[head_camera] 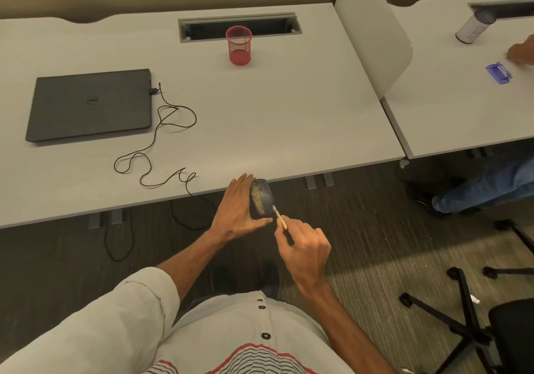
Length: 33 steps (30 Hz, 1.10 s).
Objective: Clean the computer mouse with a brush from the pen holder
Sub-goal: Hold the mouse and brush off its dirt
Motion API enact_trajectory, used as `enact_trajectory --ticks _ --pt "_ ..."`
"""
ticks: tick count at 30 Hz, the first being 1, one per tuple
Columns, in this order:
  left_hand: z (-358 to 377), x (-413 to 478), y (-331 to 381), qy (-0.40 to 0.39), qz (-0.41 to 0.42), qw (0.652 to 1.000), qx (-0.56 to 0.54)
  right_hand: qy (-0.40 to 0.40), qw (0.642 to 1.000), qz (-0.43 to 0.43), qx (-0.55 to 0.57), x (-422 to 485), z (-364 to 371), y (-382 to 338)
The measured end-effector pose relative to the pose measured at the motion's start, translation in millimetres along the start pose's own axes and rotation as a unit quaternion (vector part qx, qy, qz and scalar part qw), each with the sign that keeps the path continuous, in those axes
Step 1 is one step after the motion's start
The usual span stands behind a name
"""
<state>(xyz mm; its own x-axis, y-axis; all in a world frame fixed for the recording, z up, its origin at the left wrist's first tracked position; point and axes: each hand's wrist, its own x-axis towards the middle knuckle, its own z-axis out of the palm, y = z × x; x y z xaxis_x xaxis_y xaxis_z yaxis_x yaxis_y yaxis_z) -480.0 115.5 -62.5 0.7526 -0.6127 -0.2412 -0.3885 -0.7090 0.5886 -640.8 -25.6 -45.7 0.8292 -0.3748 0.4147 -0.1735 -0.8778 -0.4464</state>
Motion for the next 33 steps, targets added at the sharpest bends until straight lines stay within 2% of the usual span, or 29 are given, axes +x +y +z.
enact_trajectory --ticks 5,13,19,24,28,33 --pt "-1 0 2 0.000 -0.003 1.000 -0.014 -0.036 0.998 -0.060 -0.006 -2 10 -10" --pt "-2 -2 -3 -0.016 -0.030 0.998 -0.050 -0.063 0.994 -0.085 0.019 -2 18 -19" --pt "-2 -1 -5 -0.009 -0.011 0.999 -0.029 -0.021 0.997 -0.065 0.027 8 12 -16" --pt "-2 0 -4 0.004 -0.003 1.000 0.012 -0.007 0.997 -0.073 -0.031 21 7 -9" --pt "-4 2 -3 0.009 0.001 1.000 0.030 -0.030 0.992 -0.110 -0.055 17 10 -7" --pt "-4 0 -4 0.009 -0.009 1.000 0.010 -0.068 0.987 -0.139 -0.031 11 18 -12"
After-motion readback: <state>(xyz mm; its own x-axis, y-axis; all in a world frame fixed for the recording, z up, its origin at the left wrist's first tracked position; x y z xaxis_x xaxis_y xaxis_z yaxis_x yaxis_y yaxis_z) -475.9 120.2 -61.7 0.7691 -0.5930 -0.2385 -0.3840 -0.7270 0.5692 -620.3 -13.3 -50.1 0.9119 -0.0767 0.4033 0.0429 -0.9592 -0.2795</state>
